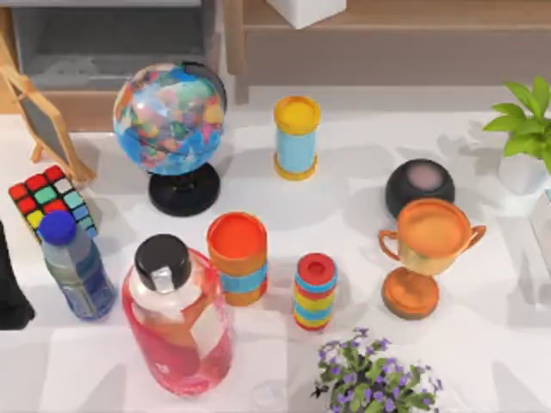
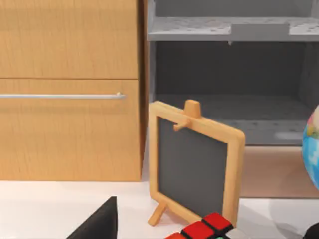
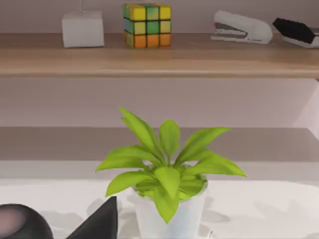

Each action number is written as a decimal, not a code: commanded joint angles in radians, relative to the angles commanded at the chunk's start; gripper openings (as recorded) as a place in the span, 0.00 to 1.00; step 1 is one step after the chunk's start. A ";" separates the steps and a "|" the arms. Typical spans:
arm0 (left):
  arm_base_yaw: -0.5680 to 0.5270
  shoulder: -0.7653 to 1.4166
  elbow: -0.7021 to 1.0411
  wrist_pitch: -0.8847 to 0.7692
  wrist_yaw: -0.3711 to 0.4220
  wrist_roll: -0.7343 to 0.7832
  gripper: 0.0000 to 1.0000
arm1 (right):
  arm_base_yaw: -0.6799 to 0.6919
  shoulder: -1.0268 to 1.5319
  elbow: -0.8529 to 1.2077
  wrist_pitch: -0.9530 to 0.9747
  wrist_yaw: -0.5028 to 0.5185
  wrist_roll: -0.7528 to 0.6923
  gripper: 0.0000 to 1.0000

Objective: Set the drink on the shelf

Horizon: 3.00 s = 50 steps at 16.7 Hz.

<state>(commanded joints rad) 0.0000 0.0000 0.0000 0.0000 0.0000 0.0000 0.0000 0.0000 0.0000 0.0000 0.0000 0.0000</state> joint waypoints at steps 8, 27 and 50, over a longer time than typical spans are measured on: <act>0.000 0.000 0.000 0.000 0.000 0.000 1.00 | -0.172 0.225 0.024 0.195 -0.129 -0.037 1.00; 0.000 0.000 0.000 0.000 0.000 0.000 1.00 | -0.878 1.593 0.170 1.141 -0.825 -0.214 1.00; 0.000 0.000 0.000 0.000 0.000 0.000 1.00 | -0.641 1.883 0.386 1.265 -0.591 -0.133 0.62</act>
<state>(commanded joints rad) 0.0000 0.0000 0.0000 0.0000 0.0000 0.0000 -0.6410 1.8828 0.3857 1.2648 -0.5913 -0.1332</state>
